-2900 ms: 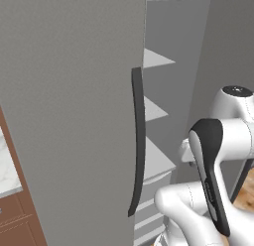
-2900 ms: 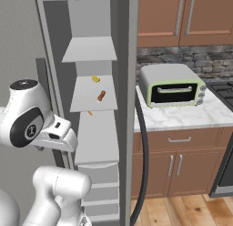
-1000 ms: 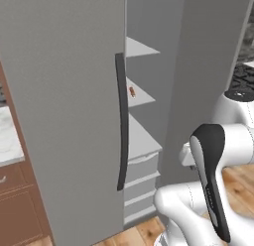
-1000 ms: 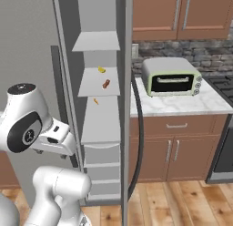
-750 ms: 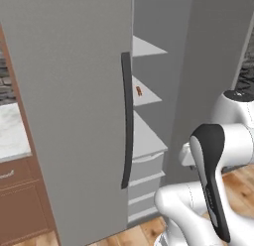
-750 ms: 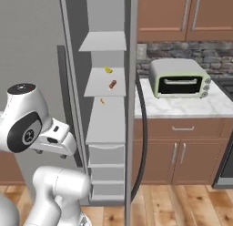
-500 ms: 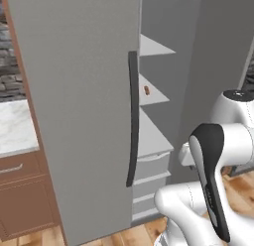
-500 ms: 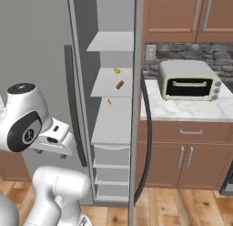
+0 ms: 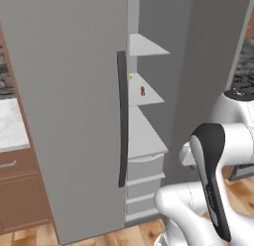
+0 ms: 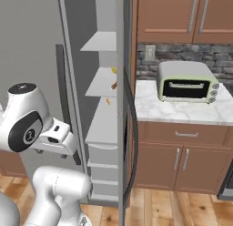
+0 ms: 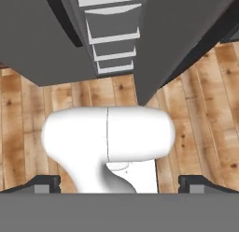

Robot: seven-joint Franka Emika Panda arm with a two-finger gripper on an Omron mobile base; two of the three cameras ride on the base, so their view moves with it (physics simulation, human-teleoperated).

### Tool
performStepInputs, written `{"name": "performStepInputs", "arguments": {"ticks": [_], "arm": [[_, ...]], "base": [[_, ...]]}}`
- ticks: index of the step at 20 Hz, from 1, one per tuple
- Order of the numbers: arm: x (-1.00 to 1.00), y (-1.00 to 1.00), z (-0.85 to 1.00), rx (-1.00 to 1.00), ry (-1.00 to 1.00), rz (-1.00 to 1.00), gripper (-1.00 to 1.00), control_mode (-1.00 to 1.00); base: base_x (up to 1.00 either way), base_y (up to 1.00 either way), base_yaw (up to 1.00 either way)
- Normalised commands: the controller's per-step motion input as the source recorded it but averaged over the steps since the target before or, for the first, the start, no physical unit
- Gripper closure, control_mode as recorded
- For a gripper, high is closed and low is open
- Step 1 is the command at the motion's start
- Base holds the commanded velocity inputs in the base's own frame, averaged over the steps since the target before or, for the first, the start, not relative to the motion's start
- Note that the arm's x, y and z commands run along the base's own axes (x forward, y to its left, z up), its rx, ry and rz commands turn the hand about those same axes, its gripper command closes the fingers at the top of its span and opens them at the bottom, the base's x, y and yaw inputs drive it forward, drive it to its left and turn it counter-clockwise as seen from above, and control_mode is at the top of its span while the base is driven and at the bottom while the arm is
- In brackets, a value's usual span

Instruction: Store the kebab skewer in the freezer for long-term storage. Close the freezer door after placing the cooked food.

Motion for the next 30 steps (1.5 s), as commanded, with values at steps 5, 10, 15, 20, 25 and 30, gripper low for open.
{"name": "performStepInputs", "arguments": {"ticks": [5,10,15,20,25,30], "arm": [[0.00,0.00,0.00,0.00,0.00,0.00,-1.00,1.00],[0.00,0.00,0.00,0.00,0.00,0.00,-1.00,1.00],[0.00,0.00,0.00,0.00,0.00,0.00,-1.00,1.00],[0.00,0.00,0.00,0.00,0.00,0.00,-1.00,1.00],[0.00,0.00,0.00,0.00,0.00,0.00,-1.00,1.00],[0.00,0.00,0.00,0.00,0.00,0.00,-1.00,1.00]], "base": [[-0.52,-0.11,0.01],[-0.54,-0.05,0.00],[-0.14,-0.29,0.01],[0.00,-0.39,0.08],[0.00,-0.33,0.08],[0.00,-0.09,0.02]]}}
